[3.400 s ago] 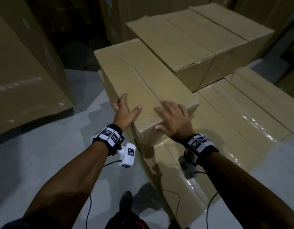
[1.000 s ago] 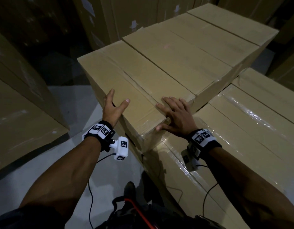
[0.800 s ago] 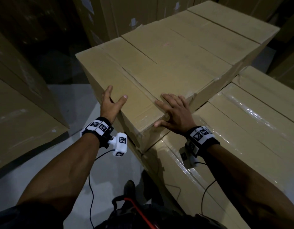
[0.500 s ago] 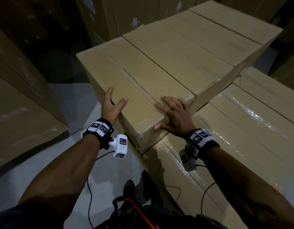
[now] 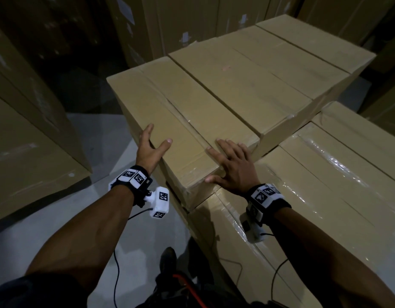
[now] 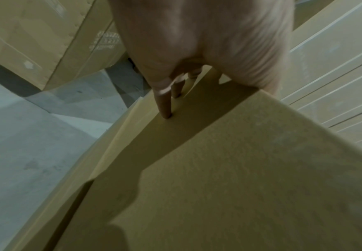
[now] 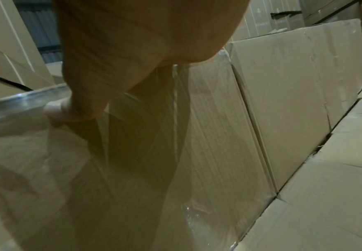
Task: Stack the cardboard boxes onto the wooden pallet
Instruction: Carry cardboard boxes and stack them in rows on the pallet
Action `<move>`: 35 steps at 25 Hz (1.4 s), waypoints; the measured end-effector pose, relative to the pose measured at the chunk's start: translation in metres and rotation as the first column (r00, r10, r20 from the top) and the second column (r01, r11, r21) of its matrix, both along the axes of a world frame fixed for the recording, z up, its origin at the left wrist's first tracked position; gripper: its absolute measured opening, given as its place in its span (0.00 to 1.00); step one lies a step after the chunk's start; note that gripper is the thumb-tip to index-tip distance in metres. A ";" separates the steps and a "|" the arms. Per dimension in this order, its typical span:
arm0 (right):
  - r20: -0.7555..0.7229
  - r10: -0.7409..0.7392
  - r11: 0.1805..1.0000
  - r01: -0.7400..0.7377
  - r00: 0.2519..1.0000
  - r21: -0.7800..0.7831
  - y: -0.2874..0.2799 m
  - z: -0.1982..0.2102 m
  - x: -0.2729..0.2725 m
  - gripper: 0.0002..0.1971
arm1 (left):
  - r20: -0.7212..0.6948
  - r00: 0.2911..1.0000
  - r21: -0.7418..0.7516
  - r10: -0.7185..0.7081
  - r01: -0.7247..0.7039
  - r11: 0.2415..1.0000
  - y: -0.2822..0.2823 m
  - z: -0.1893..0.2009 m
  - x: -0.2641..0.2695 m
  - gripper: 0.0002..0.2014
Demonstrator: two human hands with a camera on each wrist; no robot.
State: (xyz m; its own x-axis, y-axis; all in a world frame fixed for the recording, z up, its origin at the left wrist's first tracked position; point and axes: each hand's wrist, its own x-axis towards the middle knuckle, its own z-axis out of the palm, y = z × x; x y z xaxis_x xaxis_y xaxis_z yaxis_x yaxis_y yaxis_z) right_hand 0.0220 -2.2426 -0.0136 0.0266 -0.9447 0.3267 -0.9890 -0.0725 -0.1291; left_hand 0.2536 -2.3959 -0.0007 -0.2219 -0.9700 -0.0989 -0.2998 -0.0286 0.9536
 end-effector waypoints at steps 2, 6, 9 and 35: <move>0.011 -0.007 1.000 0.007 1.000 0.010 0.001 0.001 0.001 0.45 | -0.008 1.000 -0.005 0.009 -0.009 1.000 0.000 0.000 0.000 0.38; 0.020 -0.008 1.000 0.007 1.000 0.012 0.000 0.000 -0.001 0.44 | -0.011 1.000 -0.013 0.018 -0.018 1.000 -0.001 -0.002 -0.001 0.37; 0.021 -0.019 0.999 0.018 1.000 0.049 0.000 0.000 -0.001 0.44 | 0.000 1.000 -0.002 -0.006 0.006 1.000 -0.004 -0.005 -0.002 0.37; 0.031 -0.234 0.972 0.235 0.972 -0.023 0.029 0.020 0.220 0.20 | 0.881 0.444 -0.187 -0.166 0.648 0.739 0.055 0.004 0.220 0.24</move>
